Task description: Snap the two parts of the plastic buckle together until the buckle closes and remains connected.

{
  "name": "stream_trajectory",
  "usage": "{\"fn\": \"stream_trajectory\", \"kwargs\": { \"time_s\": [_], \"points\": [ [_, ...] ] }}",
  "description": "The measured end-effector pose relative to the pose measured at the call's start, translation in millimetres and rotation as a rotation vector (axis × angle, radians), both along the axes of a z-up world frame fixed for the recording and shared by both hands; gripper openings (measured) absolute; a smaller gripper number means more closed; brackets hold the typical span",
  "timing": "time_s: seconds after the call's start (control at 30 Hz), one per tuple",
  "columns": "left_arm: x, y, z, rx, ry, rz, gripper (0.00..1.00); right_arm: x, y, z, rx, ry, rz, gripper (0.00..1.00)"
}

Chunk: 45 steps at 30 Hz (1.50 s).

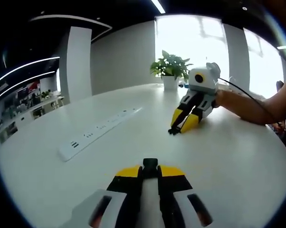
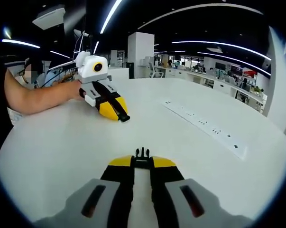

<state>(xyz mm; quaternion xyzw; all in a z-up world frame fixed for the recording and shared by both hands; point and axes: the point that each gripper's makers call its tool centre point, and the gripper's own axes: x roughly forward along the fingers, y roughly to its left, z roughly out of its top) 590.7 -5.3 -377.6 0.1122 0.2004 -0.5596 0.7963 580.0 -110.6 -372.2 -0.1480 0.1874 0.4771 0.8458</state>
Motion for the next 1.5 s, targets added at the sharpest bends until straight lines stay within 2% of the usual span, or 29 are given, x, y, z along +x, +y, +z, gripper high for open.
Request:
{"fn": "stream_trajectory", "kwargs": {
  "time_s": [0.13, 0.4, 0.77, 0.97, 1.07, 1.2, 1.5],
  "points": [
    [-0.6, 0, -0.2, 0.0, 0.0, -0.001, 0.11, -1, 0, -0.1, -0.007, 0.007, -0.005, 0.11],
    [3.1, 2, 0.1, 0.008, -0.02, 0.017, 0.1, 5, -3, 1.0, -0.032, -0.026, -0.026, 0.1],
    [5.2, 3, 8.8, -0.007, -0.013, 0.026, 0.1, 3, -6, 9.7, 0.007, -0.027, -0.022, 0.1],
    [3.4, 3, 22.9, -0.034, -0.015, 0.032, 0.1, 6, -10, 28.4, 0.031, -0.067, -0.047, 0.1],
    [0.9, 2, 26.2, -0.035, 0.012, 0.024, 0.1, 5, -11, 41.7, 0.049, -0.081, -0.062, 0.1],
    [-2.3, 1, 31.5, -0.038, 0.002, 0.021, 0.1, 3, -11, 54.7, 0.068, -0.088, -0.068, 0.1],
    [-7.0, -1, 41.0, -0.033, -0.012, 0.009, 0.1, 1, -7, 60.5, 0.067, -0.087, -0.063, 0.1]
  ]
}}
